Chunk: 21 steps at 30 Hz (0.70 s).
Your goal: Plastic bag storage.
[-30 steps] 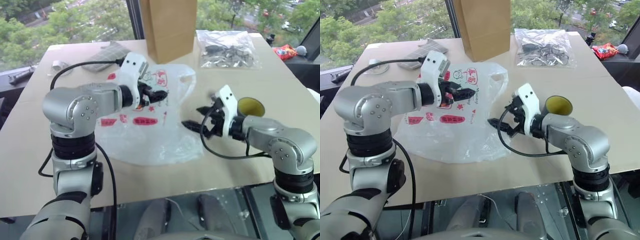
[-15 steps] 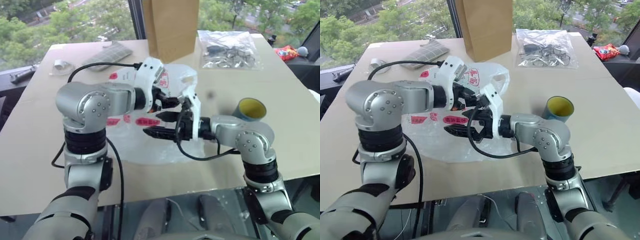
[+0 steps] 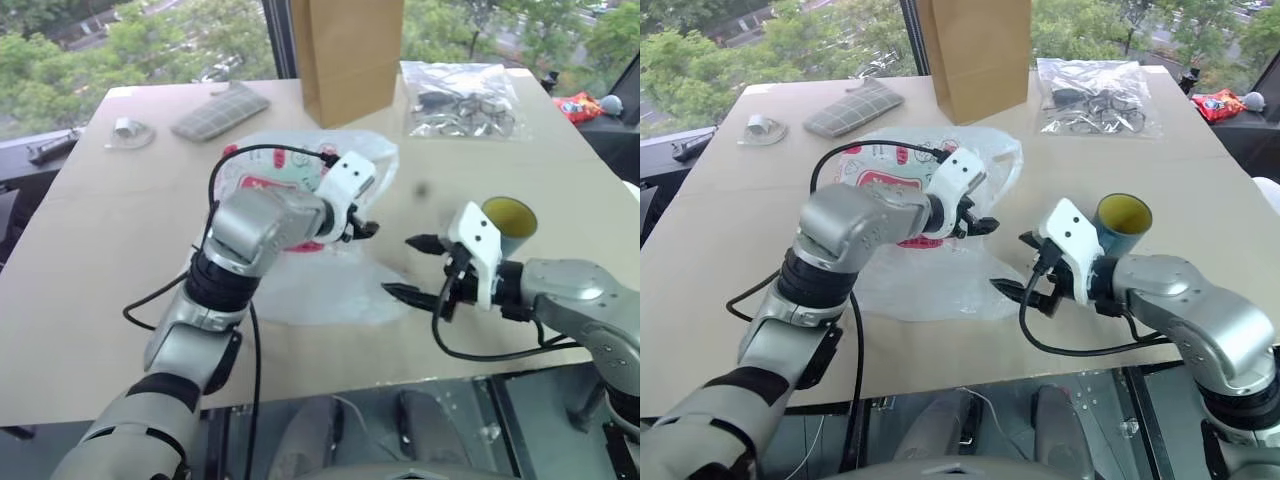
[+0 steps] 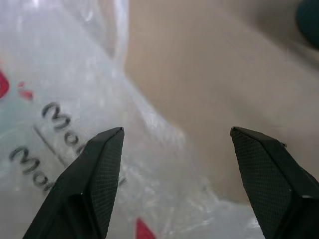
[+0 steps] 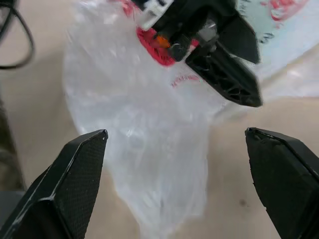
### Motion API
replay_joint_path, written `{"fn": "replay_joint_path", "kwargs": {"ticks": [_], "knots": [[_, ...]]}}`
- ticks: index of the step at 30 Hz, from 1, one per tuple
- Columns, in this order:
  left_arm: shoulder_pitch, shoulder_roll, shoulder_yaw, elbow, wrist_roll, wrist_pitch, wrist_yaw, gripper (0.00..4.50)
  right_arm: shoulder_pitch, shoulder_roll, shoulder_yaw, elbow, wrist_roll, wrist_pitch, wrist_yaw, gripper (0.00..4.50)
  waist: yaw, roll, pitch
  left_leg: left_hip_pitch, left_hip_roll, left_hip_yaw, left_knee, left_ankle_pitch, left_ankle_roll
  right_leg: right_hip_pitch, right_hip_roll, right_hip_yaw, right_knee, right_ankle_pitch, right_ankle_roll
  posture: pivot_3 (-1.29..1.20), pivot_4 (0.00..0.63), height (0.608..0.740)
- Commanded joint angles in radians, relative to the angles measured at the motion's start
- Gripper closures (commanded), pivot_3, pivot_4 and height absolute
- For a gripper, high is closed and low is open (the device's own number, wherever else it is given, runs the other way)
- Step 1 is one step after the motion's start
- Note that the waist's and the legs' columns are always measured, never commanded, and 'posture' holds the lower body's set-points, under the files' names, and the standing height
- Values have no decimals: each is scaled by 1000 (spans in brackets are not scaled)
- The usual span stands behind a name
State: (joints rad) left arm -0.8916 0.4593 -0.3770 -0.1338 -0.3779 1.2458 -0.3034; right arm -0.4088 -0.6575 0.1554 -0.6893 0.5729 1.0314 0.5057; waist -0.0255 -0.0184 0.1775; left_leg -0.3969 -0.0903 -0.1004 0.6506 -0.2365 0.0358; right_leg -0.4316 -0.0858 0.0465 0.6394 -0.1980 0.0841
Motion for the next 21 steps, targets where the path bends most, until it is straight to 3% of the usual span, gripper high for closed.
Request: {"fn": "replay_joint_path", "kwargs": {"ticks": [1,6,11,15,21], "knots": [[62,77,9,23,92,-206,-56,995,-61,42,189,153,-197,-142,-32,0,-3,0,0,-1,0,0,0,0,0,-1,0,0,1,0,0,0,150,740],[163,177,90,37,97,-388,-191,995,-154,100,372,415,-398,-322,14,0,2,-1,1,-3,-2,0,2,0,0,-2,-1,0,0,0,0,0,150,740],[216,226,63,179,221,-553,-213,995,-170,260,323,410,-232,-364,189,0,10,-1,1,-4,-1,-3,0,0,0,-2,0,-2,-3,0,0,0,150,740],[162,160,69,437,318,-734,-167,995,-205,355,294,472,-200,-361,229,0,17,-2,0,-4,-2,-6,2,0,0,0,-1,-5,-2,0,0,0,150,740],[-53,50,54,971,457,-1136,-117,995,-237,536,273,620,-133,-342,277,0,14,-3,-1,0,-3,-9,3,0,1,3,0,-8,0,1,0,0,150,740]]}}
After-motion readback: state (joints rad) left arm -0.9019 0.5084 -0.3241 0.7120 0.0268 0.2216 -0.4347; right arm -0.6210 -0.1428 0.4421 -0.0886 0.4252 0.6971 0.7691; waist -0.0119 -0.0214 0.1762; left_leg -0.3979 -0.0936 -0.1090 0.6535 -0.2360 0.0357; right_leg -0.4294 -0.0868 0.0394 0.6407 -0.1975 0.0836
